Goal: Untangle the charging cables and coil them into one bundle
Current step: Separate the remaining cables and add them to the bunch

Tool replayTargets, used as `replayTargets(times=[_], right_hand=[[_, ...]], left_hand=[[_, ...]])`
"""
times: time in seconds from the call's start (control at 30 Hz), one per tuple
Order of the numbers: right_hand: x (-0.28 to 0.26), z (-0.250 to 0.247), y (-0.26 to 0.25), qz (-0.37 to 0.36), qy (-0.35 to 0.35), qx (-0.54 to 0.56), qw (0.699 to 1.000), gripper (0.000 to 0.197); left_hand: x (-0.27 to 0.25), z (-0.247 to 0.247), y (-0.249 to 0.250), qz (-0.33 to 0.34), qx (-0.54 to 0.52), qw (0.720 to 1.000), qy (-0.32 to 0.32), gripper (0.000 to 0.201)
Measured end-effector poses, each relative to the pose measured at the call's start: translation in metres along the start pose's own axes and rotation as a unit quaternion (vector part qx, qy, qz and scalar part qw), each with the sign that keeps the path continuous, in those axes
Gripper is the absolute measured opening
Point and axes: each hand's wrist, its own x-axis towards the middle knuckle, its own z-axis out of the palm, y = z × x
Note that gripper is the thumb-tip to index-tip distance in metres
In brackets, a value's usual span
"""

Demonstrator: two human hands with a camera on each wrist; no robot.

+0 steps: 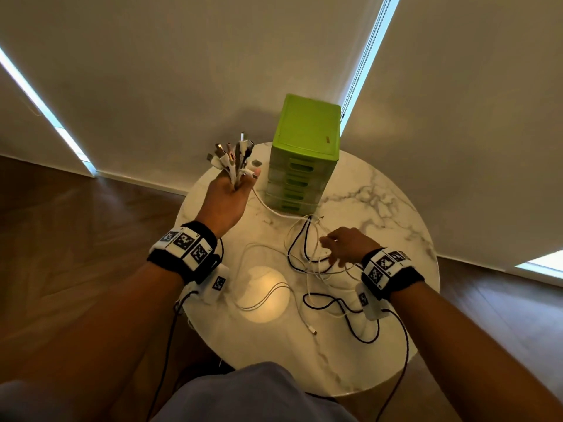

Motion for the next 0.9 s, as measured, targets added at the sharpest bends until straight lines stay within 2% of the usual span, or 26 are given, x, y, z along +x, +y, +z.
replayTargets(times=[0.07,0.1,0.17,0.23,0.3,0.37,0.43,0.5,0.63,0.7,0.8,0.9], right_hand=[[0.004,-0.004,-0.002,0.043,0.090,-0.129,0.987,0.044],[0.004,-0.003,-0.007,0.029,0.116,-0.129,0.984,0.050],[0.009,0.007,-0.020,-0.089,0.118,-0.045,0.988,0.072],[0.007,0.020,-0.043,-0.228,0.088,0.052,0.968,0.083],[0.004,0.033,-0.073,-0.323,0.052,0.090,0.941,0.078],[0.003,0.049,-0.102,-0.370,0.050,0.092,0.923,0.066],[0.006,0.056,-0.122,-0.394,0.084,0.069,0.913,0.043],[0.011,0.055,-0.137,-0.430,0.121,0.033,0.894,0.024],[0.026,0.032,-0.157,-0.442,0.187,-0.043,0.876,0.034],[0.030,0.017,-0.166,-0.447,0.212,-0.032,0.869,0.030],[0.028,0.012,-0.193,-0.446,0.183,0.028,0.876,0.026],[0.027,0.033,-0.221,-0.443,0.129,0.091,0.883,0.027]], left_hand=[[-0.003,-0.003,0.001,-0.004,-0.011,1.000,-0.006,0.032],[-0.004,-0.006,0.001,-0.007,-0.016,1.000,-0.011,0.041],[-0.005,-0.013,0.000,-0.015,-0.035,0.999,-0.014,0.053],[-0.008,-0.019,0.000,-0.029,-0.056,0.998,-0.016,0.061],[-0.013,-0.027,0.002,-0.031,-0.075,0.996,-0.024,0.050],[-0.019,-0.036,0.006,-0.024,-0.080,0.996,-0.033,0.030],[-0.023,-0.046,0.006,-0.013,-0.086,0.995,-0.042,0.022],[-0.027,-0.059,0.004,-0.021,-0.085,0.996,-0.027,0.023],[-0.034,-0.093,-0.005,-0.056,-0.088,0.994,0.014,0.036],[-0.035,-0.108,-0.013,-0.074,-0.081,0.993,0.047,0.039],[-0.040,-0.129,-0.025,-0.081,-0.116,0.987,0.073,0.035],[-0.048,-0.151,-0.033,-0.092,-0.151,0.980,0.088,0.032]])
